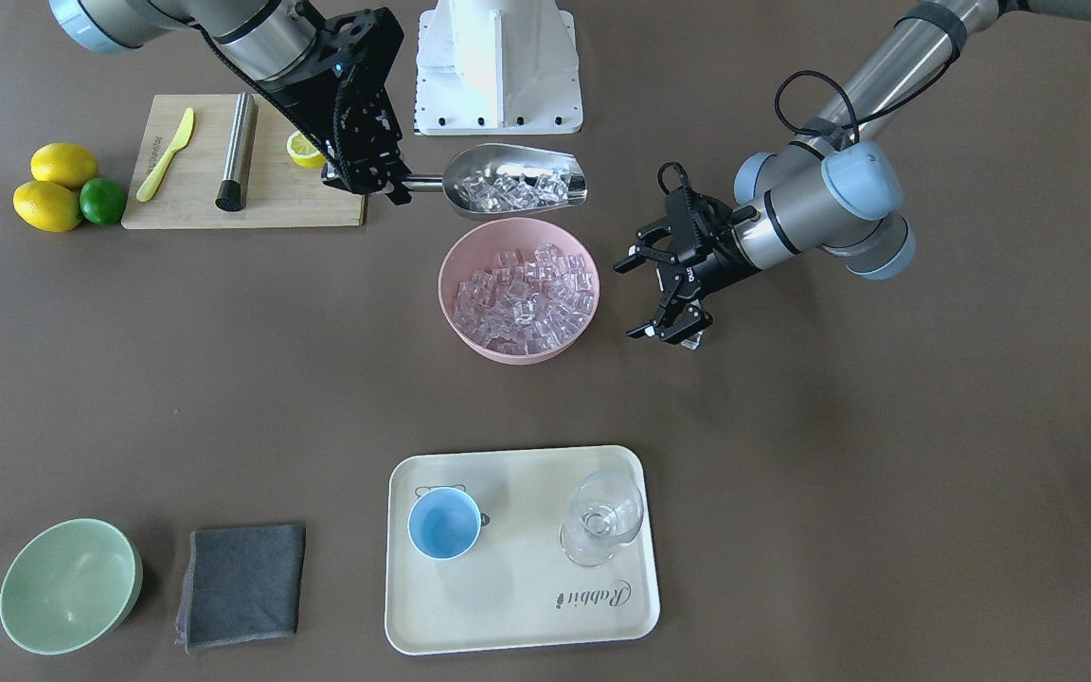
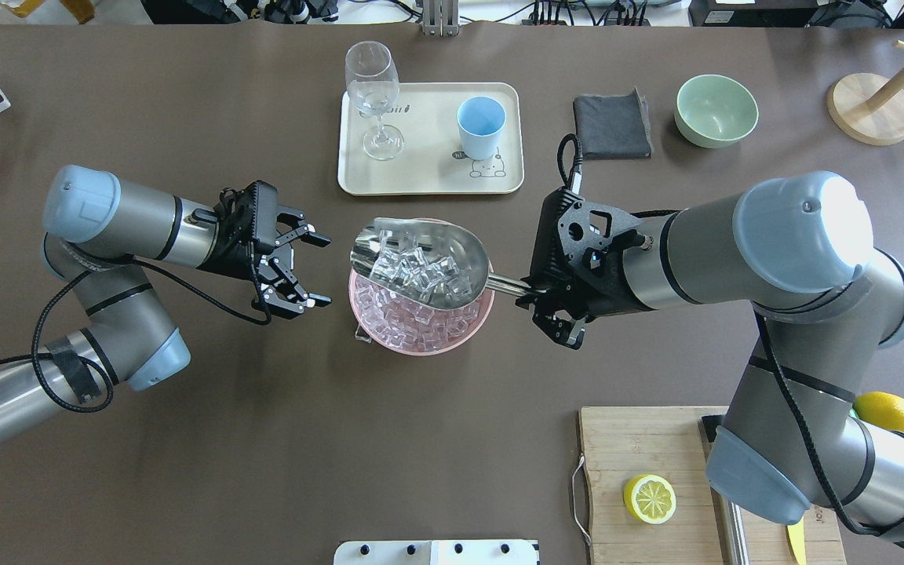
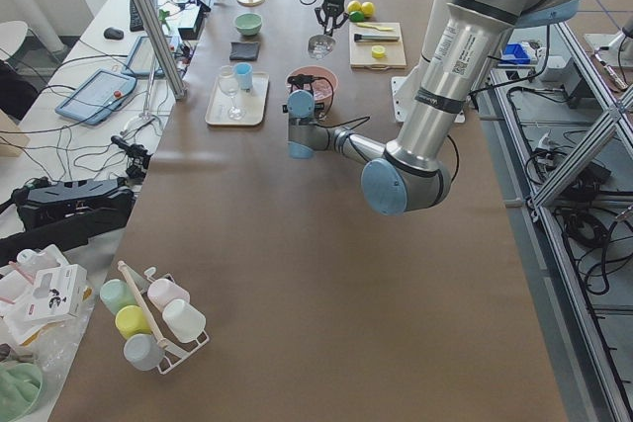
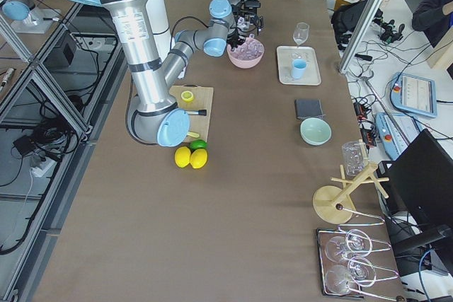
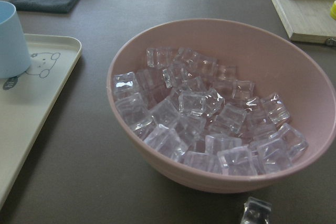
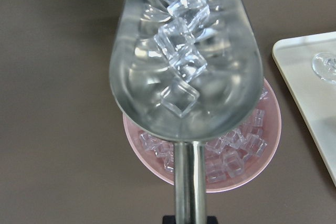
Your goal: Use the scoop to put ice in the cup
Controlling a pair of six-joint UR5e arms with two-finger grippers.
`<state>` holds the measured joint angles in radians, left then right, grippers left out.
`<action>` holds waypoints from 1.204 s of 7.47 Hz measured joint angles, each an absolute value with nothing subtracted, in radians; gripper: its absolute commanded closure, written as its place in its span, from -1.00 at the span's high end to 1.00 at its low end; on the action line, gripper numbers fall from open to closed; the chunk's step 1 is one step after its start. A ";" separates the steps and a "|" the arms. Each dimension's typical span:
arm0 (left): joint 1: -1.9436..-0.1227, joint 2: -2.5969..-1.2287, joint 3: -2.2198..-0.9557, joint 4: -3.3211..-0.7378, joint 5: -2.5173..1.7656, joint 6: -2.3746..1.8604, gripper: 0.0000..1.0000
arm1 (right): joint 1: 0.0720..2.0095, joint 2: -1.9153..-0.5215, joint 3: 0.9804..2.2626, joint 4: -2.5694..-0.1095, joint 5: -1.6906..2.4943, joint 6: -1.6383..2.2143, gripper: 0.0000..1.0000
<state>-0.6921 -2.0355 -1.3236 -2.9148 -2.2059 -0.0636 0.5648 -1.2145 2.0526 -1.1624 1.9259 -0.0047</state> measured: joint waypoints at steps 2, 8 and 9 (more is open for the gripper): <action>-0.747 -2.009 -1.332 -2.862 -2.260 -0.063 0.96 | 0.586 -1.220 2.016 -1.086 1.927 0.040 -1.00; -0.894 -1.741 -1.658 -2.362 -2.278 -0.063 0.96 | 0.758 -1.233 1.937 -1.155 2.104 0.196 -1.00; -0.936 -1.698 -1.684 -2.280 -2.277 -0.063 0.96 | 0.780 -1.219 1.931 -1.213 2.127 0.236 -1.00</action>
